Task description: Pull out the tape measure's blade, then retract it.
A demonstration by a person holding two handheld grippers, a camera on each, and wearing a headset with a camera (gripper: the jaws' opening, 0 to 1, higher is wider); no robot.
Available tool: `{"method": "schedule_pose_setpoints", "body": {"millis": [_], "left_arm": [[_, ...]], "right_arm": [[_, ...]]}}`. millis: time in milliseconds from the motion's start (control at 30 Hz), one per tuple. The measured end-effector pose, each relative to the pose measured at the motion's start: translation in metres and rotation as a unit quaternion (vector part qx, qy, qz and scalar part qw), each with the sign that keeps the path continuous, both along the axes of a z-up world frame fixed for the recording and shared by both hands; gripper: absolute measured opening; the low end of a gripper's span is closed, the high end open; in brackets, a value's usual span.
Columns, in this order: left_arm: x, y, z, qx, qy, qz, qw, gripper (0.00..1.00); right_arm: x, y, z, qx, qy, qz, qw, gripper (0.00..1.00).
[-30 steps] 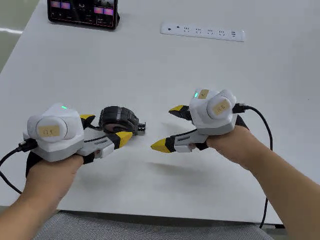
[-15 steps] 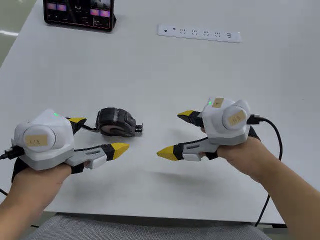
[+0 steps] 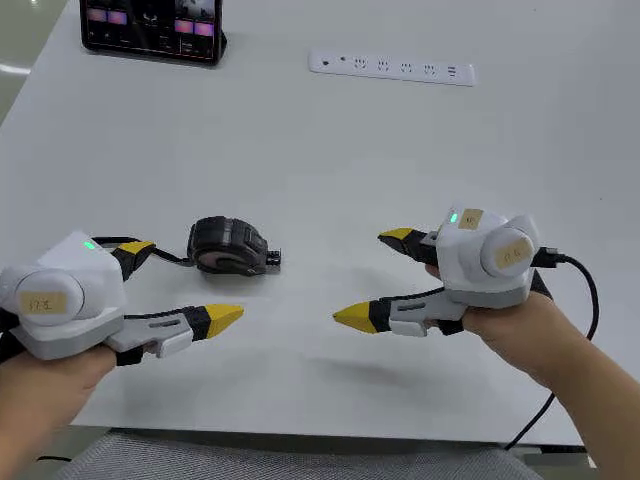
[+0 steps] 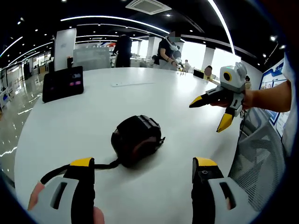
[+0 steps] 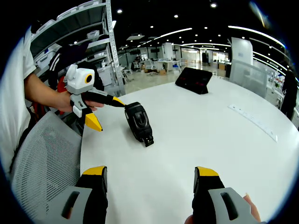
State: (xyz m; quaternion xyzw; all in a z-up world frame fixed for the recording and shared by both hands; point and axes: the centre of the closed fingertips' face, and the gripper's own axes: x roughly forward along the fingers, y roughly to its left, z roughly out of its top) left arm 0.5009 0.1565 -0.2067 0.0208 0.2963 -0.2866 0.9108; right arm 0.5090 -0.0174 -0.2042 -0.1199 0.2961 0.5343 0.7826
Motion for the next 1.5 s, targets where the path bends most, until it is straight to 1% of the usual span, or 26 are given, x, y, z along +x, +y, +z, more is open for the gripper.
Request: {"method": "schedule_pose_setpoints", "body": {"millis": [67,133,200,267,400,467,600,667,767,867,1067,1200,1267,1333,1500], "left_arm": [[-0.002,0.000,0.000,0.001,0.000,-0.005,1.0000,0.84],[-0.004,0.000,0.001,0.004,0.000,-0.011,0.9999,0.83],[-0.005,0.002,0.001,0.011,0.000,-0.015,0.9998,0.81],[-0.006,0.003,0.004,0.009,-0.003,-0.015,0.9998,0.81],[-0.007,0.005,0.006,0.011,-0.005,-0.022,0.9997,0.82],[-0.009,0.004,0.007,0.010,-0.003,-0.027,0.9996,0.83],[-0.014,0.005,0.005,0.012,0.001,-0.035,0.9993,0.85],[-0.017,0.006,0.005,0.010,0.004,-0.036,0.9993,0.86],[-0.021,0.007,0.003,0.012,0.006,-0.038,0.9992,0.87],[-0.025,0.008,0.003,0.011,0.008,-0.039,0.9991,0.88],[-0.033,0.011,0.002,0.017,0.009,-0.045,0.9988,0.89],[-0.036,0.013,-0.001,0.020,0.008,-0.045,0.9987,0.89],[-0.039,0.013,-0.003,0.022,0.008,-0.045,0.9987,0.89],[-0.041,0.013,-0.004,0.026,0.006,-0.048,0.9985,0.91],[-0.047,0.010,-0.003,0.019,0.009,-0.050,0.9985,0.94]], "right_arm": [[-0.002,-0.002,0.002,0.001,-0.001,-0.001,1.0000,0.75],[-0.002,-0.006,0.002,0.000,-0.002,-0.004,1.0000,0.74],[-0.002,-0.009,0.004,0.001,-0.007,-0.010,0.9999,0.74],[-0.003,-0.012,0.004,0.002,-0.005,-0.016,0.9999,0.73],[-0.005,-0.017,0.005,-0.002,-0.011,-0.023,0.9997,0.73],[-0.006,-0.020,0.006,0.005,-0.008,-0.031,0.9995,0.74],[-0.010,-0.026,0.003,0.001,-0.006,-0.036,0.9993,0.75],[-0.012,-0.028,0.005,0.005,-0.006,-0.041,0.9991,0.76],[-0.014,-0.030,0.007,0.012,-0.008,-0.050,0.9986,0.78],[-0.017,-0.034,0.007,0.014,-0.009,-0.059,0.9981,0.80],[-0.024,-0.041,0.003,0.010,-0.012,-0.067,0.9976,0.83],[-0.028,-0.046,0.001,0.007,-0.022,-0.075,0.9969,0.86],[-0.030,-0.049,0.001,0.013,-0.018,-0.084,0.9962,0.86],[-0.032,-0.051,0.002,0.015,-0.020,-0.088,0.9958,0.87],[-0.042,-0.055,0.000,0.010,-0.019,-0.084,0.9963,0.87]]}}
